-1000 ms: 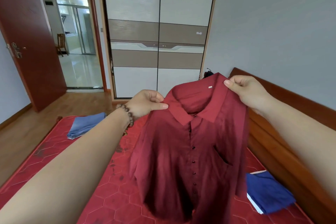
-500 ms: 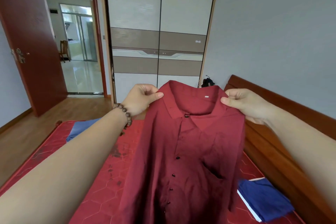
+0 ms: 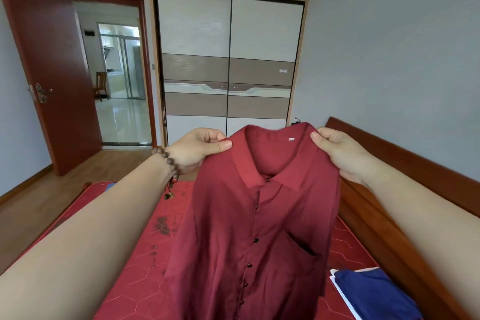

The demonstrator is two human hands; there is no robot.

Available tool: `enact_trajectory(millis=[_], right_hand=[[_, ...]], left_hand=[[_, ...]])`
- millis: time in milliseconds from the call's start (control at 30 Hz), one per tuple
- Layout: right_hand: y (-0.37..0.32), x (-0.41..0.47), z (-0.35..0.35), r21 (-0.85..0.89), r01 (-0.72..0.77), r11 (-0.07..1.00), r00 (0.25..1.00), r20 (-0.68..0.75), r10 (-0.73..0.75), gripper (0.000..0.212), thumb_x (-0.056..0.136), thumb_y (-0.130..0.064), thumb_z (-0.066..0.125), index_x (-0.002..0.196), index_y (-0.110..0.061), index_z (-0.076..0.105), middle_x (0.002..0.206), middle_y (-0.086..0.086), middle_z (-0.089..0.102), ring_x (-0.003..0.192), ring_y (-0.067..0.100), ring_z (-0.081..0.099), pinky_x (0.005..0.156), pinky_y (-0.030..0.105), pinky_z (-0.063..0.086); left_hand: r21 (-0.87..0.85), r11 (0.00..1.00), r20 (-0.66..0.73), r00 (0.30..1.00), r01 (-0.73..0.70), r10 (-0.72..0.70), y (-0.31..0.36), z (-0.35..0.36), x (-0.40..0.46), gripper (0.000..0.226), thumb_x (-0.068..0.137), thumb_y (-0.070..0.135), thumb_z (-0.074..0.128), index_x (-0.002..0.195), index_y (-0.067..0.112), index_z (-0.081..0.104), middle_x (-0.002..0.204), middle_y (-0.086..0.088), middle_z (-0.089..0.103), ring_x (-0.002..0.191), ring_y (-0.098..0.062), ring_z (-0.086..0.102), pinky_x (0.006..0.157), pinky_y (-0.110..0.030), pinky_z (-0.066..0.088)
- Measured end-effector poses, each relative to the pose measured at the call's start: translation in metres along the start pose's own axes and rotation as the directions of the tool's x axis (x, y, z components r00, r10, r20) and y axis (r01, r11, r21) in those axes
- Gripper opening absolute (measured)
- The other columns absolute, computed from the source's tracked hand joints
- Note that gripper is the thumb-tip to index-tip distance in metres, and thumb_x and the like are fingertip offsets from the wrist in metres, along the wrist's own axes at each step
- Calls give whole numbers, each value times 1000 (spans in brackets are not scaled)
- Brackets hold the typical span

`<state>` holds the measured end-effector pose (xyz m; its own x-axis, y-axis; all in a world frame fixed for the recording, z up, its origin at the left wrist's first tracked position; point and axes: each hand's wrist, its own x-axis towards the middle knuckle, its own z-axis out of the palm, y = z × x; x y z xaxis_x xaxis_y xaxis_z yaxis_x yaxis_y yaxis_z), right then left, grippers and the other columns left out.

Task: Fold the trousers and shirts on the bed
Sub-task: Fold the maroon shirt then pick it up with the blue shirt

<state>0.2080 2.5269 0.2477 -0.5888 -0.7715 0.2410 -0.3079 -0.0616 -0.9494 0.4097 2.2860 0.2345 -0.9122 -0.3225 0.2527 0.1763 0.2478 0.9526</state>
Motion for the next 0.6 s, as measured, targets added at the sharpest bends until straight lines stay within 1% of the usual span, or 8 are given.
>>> enact_trajectory(millis=[67,133,233,367,433,500,533,600], right_hand=[[-2,1,1,-283,68,957,993,-71,-92,27,98,-24,51,75,-14,60,69,1,59,62,11,53,62,27,43],[-4,3,2,-566,87,820,970,-140,-200,31,96,-26,55,67,-14,54,62,-1,52,59,14,47,57,28,33],[-4,2,12,-712,44,701,893,-287,-347,32,92,-27,62,73,-2,53,59,2,47,62,23,45,57,33,23],[-4,-4,35,-592,54,804,873,-363,-326,29,88,-25,65,74,-2,54,64,4,50,64,22,45,60,30,27],[-7,-7,46,-423,31,906,909,-366,-202,29,89,-27,64,70,-9,52,64,3,48,62,19,44,63,28,33],[-11,-10,53,-140,4,990,947,-318,-49,34,91,-26,63,65,-15,44,59,3,45,54,18,45,60,32,42],[-13,-13,54,-30,-21,999,960,-279,12,34,92,-26,62,65,-16,44,57,4,47,49,18,49,57,32,47],[-18,-17,53,27,-50,998,979,-199,55,29,95,-29,58,72,-12,51,59,7,53,50,18,59,54,34,54]], left_hand=[[194,981,0,1000,26,-27,4,7,1,19,82,20,70,66,14,61,56,4,59,48,-5,52,48,-18,44],[268,962,-22,998,57,-53,8,18,4,25,83,24,72,61,16,63,57,5,59,48,-4,52,49,-17,43],[319,945,-217,976,72,-1,8,43,16,33,85,27,71,60,10,56,57,0,50,48,-8,41,50,-19,35],[229,973,-381,922,24,67,7,89,31,31,85,21,68,65,3,54,64,-8,45,60,-17,39,59,-27,33],[245,969,-381,918,-12,108,8,109,35,40,86,22,68,56,15,42,55,-1,39,51,-14,33,51,-23,28],[289,955,-353,921,-60,165,9,122,37,47,89,25,64,54,19,34,50,6,31,47,-9,25,46,-24,24],[308,948,-330,925,-81,187,10,127,37,46,92,26,61,55,19,34,51,7,30,47,-9,25,47,-24,24],[331,936,-265,941,-118,212,11,133,36,41,97,31,53,60,17,41,55,6,33,50,-8,28,52,-26,26]])
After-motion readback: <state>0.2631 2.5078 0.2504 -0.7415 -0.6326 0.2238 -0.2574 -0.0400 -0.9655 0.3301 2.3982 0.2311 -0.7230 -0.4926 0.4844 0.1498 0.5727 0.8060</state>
